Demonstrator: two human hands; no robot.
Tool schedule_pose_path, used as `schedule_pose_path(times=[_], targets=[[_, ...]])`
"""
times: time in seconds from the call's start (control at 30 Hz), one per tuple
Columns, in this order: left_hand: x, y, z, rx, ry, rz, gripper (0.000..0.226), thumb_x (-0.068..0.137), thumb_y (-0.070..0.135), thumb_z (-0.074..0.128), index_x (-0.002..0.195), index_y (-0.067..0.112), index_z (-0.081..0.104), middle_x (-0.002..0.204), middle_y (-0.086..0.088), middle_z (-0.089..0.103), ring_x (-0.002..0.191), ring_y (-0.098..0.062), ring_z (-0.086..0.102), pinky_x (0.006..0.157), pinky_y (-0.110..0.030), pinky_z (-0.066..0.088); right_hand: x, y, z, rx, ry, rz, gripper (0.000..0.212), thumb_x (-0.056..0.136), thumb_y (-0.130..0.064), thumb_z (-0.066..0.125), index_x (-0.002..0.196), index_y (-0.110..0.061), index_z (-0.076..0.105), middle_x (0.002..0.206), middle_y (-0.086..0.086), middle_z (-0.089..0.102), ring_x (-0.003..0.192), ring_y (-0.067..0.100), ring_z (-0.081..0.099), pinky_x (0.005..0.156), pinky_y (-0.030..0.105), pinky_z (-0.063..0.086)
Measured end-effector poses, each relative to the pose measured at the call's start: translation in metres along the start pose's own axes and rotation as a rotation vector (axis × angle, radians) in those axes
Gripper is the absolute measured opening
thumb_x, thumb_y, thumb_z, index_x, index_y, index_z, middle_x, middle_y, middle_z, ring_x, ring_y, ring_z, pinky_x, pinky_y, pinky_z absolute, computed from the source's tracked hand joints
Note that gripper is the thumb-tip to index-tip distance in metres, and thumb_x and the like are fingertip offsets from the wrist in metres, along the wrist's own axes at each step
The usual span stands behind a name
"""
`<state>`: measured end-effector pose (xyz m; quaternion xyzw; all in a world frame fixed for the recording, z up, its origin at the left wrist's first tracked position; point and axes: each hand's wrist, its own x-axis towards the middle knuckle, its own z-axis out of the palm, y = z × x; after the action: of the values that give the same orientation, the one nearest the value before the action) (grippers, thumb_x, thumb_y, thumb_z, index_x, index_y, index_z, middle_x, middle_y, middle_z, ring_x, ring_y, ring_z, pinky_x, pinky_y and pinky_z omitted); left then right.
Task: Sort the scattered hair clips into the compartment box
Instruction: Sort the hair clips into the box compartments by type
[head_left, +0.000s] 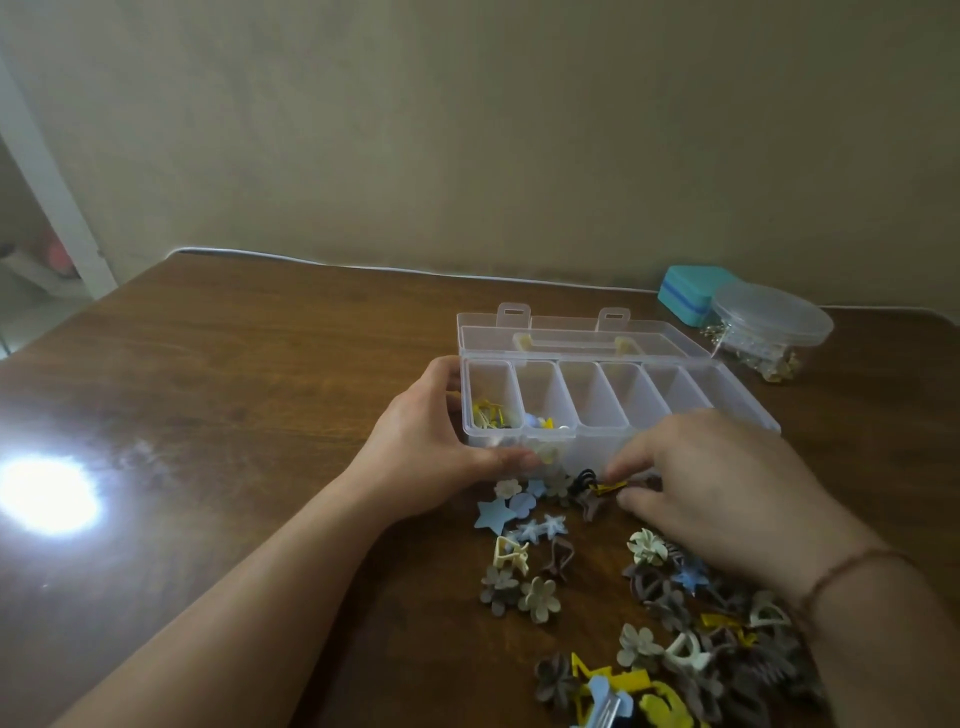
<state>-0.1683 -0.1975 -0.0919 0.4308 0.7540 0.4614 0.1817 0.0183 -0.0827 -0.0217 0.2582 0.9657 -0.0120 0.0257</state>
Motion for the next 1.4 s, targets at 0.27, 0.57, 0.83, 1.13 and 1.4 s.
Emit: schedule_pose_path(times=[0.27, 0.57, 0.83, 1.13, 1.4], targets=[[0.000, 0.000, 0.000, 0.021, 0.006, 0.013, 0.098, 0.056, 0.053, 0.087, 0.139, 0.036, 0.038, 0.109, 0.027, 0.054, 0.097, 0.010, 0.055, 0.070, -0.007, 0.046, 0.009, -0.008, 0.015, -0.020, -0.017, -0.026, 0.011, 0.089, -0.031, 0.062, 0.096, -0.039, 0.059, 0.094, -0.014, 0.058, 0.088, 0.012, 0.058, 0.073, 0.030, 0.053], [0.000, -0.001, 0.000, 0.025, 0.014, 0.023, 0.097, 0.057, 0.052, 0.089, 0.138, 0.036, 0.038, 0.111, 0.027, 0.055, 0.100, 0.012, 0.054, 0.071, -0.007, 0.047, 0.006, -0.010, 0.014, 0.003, 0.009, -0.044, 0.014, 0.083, -0.034, 0.067, 0.082, -0.035, 0.053, 0.084, -0.015, 0.057, 0.082, 0.009, 0.055, 0.064, 0.026, 0.047], [0.001, -0.003, 0.000, 0.012, 0.019, 0.024, 0.095, 0.056, 0.052, 0.089, 0.135, 0.037, 0.040, 0.111, 0.026, 0.058, 0.102, 0.011, 0.056, 0.071, -0.005, 0.048, 0.000, -0.019, 0.009, 0.056, -0.082, -0.102, 0.011, 0.082, -0.028, 0.062, 0.087, -0.033, 0.053, 0.086, -0.011, 0.058, 0.083, 0.006, 0.054, 0.071, 0.028, 0.048], [0.001, -0.003, 0.001, 0.020, 0.019, 0.027, 0.096, 0.055, 0.055, 0.088, 0.135, 0.037, 0.039, 0.110, 0.026, 0.056, 0.103, 0.010, 0.055, 0.074, -0.009, 0.046, -0.001, -0.007, 0.001, 0.249, -0.134, -0.103, 0.024, 0.078, -0.020, 0.069, 0.087, -0.039, 0.056, 0.083, -0.012, 0.063, 0.075, 0.003, 0.059, 0.070, 0.027, 0.055], [0.001, -0.003, 0.000, 0.021, 0.008, 0.020, 0.097, 0.056, 0.053, 0.088, 0.137, 0.036, 0.038, 0.104, 0.028, 0.055, 0.098, 0.011, 0.056, 0.070, -0.010, 0.047, 0.025, -0.007, 0.003, 0.747, 0.436, -0.065, 0.021, 0.075, -0.008, 0.075, 0.072, -0.026, 0.063, 0.069, -0.024, 0.062, 0.042, 0.004, 0.043, 0.042, 0.014, 0.037]])
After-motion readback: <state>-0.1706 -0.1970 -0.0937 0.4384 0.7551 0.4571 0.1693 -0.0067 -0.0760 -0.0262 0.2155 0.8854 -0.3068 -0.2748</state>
